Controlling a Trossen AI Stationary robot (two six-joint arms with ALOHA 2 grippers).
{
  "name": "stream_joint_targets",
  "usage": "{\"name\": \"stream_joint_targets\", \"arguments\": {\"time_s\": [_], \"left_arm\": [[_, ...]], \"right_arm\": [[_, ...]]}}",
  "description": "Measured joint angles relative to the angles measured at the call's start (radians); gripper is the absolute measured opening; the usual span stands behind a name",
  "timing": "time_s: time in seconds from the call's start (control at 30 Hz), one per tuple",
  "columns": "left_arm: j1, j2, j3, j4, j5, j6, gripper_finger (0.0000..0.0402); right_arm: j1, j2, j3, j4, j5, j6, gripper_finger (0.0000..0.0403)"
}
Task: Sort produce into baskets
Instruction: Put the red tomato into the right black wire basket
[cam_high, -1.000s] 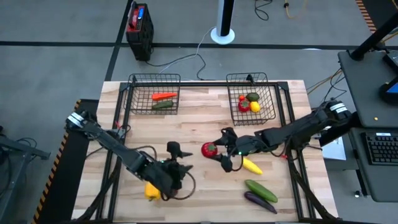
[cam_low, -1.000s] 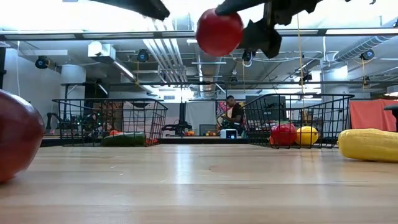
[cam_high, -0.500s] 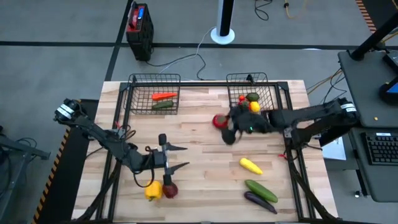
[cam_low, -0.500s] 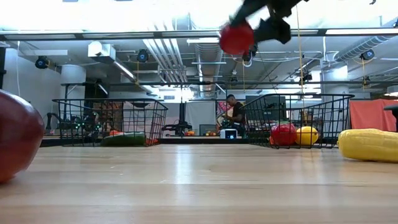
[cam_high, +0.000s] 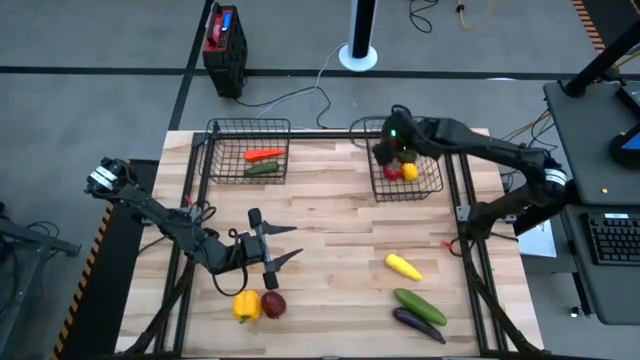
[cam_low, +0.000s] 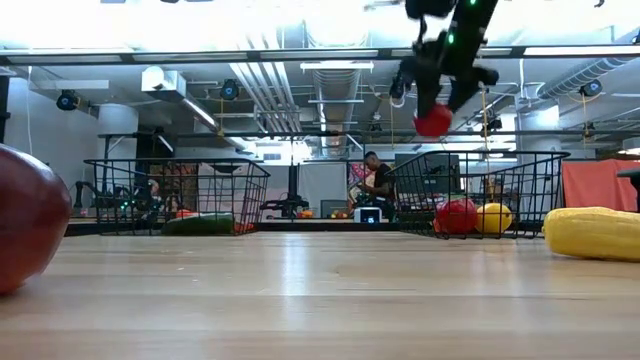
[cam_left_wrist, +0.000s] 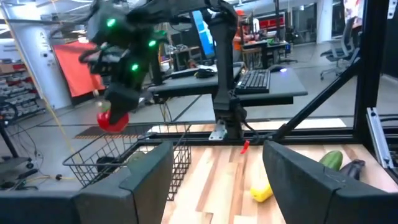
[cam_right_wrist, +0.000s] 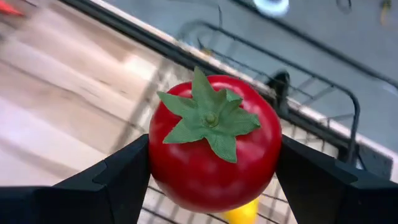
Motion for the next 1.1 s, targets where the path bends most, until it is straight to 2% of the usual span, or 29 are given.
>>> {"name": "stream_joint_targets", "arguments": {"time_s": [0.2,0.3,0.6,1.1], "left_arm": [[0.000,0.000,0.002,0.001,-0.004,0.000,0.0231],[0.000,0.000,0.002,0.001,-0.005,0.000,0.0231],[0.000,0.001,0.002,-0.021,-0.033,0.002,0.0231],[0.000,0.001,0.002,-0.034,-0.058,0.000,0.0231]], "right_arm": [[-0.151,0.102,0.000,0.012,-0.130,-0.076,0.0297],[-0.177,0.154,0.000,0.010,-0.134,-0.084,0.0297],[-0.200,0.261,0.000,0.045,-0.134,-0.137,0.0297],[-0.221,0.296,0.000,0.105,-0.126,-0.174,0.0297]]}}
